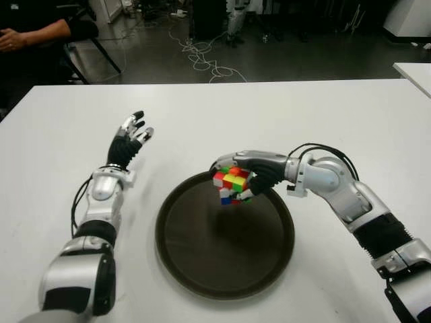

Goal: Pick up the Rubik's Cube and put it in the plate

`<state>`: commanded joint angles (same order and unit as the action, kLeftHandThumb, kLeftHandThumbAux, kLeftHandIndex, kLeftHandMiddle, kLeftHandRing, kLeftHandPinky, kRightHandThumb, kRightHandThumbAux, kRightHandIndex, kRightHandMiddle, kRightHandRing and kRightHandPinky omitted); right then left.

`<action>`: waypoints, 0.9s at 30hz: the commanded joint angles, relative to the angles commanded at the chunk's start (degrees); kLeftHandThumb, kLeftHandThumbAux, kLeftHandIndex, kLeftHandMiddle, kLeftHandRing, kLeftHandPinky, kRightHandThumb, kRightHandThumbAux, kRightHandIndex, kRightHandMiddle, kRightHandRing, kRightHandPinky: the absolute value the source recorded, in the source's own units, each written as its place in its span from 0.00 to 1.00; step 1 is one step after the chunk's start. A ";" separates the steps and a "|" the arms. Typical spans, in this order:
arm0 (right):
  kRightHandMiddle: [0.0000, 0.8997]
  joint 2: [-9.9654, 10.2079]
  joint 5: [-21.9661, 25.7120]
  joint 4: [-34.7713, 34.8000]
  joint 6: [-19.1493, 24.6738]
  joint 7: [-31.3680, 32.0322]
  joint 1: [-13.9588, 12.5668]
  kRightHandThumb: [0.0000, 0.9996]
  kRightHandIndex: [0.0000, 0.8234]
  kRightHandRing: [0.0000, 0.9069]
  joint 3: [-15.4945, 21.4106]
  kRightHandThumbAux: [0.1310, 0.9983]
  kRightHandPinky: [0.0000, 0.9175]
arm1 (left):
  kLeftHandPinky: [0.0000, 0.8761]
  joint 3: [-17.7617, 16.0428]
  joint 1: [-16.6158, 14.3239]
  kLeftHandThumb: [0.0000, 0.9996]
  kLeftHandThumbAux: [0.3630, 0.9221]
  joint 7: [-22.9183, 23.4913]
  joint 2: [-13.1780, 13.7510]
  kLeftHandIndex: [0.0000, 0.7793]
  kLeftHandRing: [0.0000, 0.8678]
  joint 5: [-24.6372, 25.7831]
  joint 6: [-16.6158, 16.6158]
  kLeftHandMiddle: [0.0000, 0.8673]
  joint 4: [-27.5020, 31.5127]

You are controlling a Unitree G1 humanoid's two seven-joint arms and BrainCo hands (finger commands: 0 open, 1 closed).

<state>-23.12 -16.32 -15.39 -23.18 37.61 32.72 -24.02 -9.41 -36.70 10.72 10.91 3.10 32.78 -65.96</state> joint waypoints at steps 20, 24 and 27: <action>0.72 3.08 -3.19 -2.04 0.13 -5.02 -0.83 0.69 0.52 0.72 0.14 0.69 0.71 | 0.00 0.45 -0.03 0.00 0.43 0.45 0.43 0.00 0.00 -0.39 -0.39 0.01 0.16; 0.66 4.38 -3.70 -2.08 -0.50 -7.64 -2.07 0.69 0.52 0.66 0.19 0.69 0.64 | 0.00 0.46 -0.11 0.00 0.43 0.44 0.39 0.00 0.00 -0.39 -0.39 0.01 0.11; 0.46 5.23 -4.29 -2.98 -2.01 -10.35 -2.94 0.68 0.50 0.46 0.30 0.70 0.45 | 0.00 0.62 -0.11 0.00 0.41 0.20 0.45 0.00 0.00 -0.65 -0.26 0.01 0.11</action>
<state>-17.89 -20.61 -18.37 -25.18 27.27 29.77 -23.73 -8.79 -36.82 10.92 11.37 2.44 32.52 -65.85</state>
